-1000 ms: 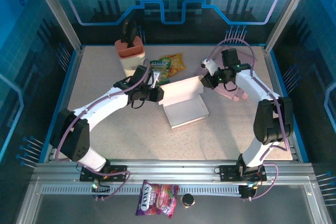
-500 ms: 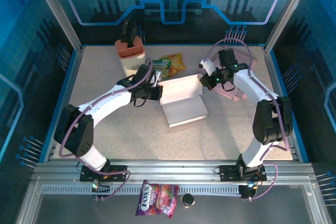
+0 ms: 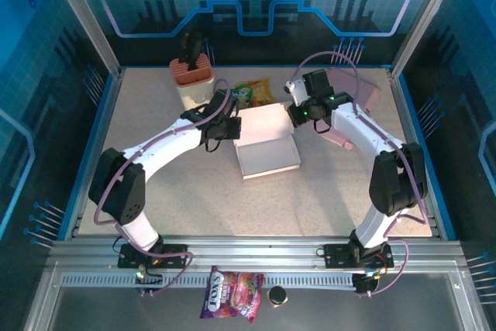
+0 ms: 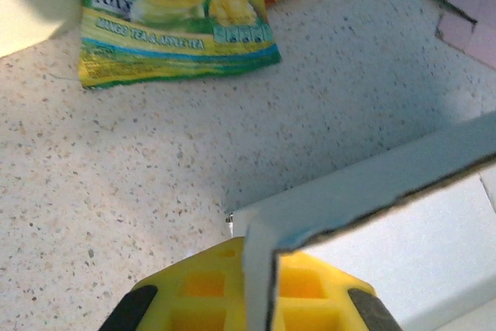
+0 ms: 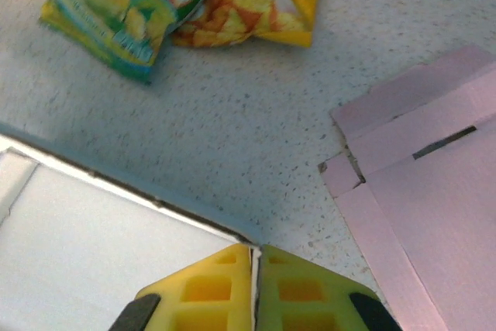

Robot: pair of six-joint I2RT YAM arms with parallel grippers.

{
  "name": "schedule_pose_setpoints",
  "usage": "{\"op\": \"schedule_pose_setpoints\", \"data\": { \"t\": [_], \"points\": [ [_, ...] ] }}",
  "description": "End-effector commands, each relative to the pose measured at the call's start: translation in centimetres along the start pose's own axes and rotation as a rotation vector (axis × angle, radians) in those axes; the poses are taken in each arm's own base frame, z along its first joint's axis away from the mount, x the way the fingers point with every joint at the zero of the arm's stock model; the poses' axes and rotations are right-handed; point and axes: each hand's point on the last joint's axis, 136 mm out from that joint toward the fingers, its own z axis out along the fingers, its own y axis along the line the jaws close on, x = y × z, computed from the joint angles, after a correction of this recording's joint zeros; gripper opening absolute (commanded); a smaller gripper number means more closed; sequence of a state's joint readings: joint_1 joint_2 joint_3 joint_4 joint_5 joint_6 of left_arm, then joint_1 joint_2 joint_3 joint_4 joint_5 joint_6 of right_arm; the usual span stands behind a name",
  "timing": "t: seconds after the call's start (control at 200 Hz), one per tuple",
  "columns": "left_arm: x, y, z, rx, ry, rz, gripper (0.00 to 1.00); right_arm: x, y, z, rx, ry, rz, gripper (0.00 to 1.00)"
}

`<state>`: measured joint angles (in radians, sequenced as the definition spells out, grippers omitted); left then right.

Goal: Fold the paper box

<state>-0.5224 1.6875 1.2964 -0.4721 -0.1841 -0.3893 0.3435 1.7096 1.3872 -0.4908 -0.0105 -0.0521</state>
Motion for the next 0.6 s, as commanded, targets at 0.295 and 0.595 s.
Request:
{"op": "schedule_pose_setpoints", "data": {
  "t": [0.295, 0.595],
  "points": [
    [-6.7, -0.9, 1.0, 0.101, -0.170, -0.167, 0.00, -5.4, 1.9, -1.3, 0.025, -0.280, 0.329, 0.00],
    [-5.2, -1.7, 1.6, 0.239, -0.239, -0.183, 0.00, -3.4, 3.5, -1.8, -0.028, -0.419, 0.387, 0.00]
  ]
}}
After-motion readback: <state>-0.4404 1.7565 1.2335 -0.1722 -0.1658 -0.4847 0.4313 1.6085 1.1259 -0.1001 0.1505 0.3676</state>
